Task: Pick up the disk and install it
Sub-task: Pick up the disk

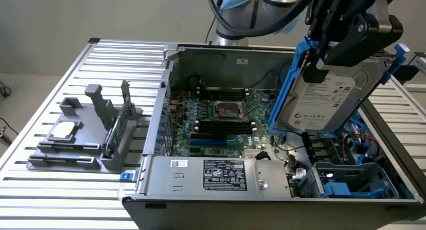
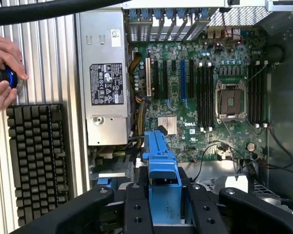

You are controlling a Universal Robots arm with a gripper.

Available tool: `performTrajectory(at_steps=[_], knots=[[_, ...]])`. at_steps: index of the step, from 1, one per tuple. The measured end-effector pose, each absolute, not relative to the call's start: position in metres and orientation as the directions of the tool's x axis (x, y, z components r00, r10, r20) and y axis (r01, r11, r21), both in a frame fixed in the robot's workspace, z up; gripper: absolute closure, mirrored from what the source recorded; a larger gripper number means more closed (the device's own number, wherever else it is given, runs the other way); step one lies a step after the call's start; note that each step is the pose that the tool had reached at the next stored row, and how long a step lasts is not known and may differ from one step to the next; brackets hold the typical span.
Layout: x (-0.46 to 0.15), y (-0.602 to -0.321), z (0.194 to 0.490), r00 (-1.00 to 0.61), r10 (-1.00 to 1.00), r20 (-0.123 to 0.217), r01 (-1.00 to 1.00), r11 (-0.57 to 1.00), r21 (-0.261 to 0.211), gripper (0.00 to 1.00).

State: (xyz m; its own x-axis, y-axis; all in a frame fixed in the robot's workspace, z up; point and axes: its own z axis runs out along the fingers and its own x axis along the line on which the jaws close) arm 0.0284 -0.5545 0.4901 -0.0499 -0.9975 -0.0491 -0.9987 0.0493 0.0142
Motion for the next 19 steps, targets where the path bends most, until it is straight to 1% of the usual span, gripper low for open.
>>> performTrajectory(at_steps=[10, 19], knots=[[0.040, -0.584, 0.488, -0.050, -0.997, -0.055, -0.999, 0.049, 0.015, 0.67], [0.067, -0.598, 0.480, -0.050, -0.997, -0.064, -0.999, 0.049, 0.015, 0.67]])
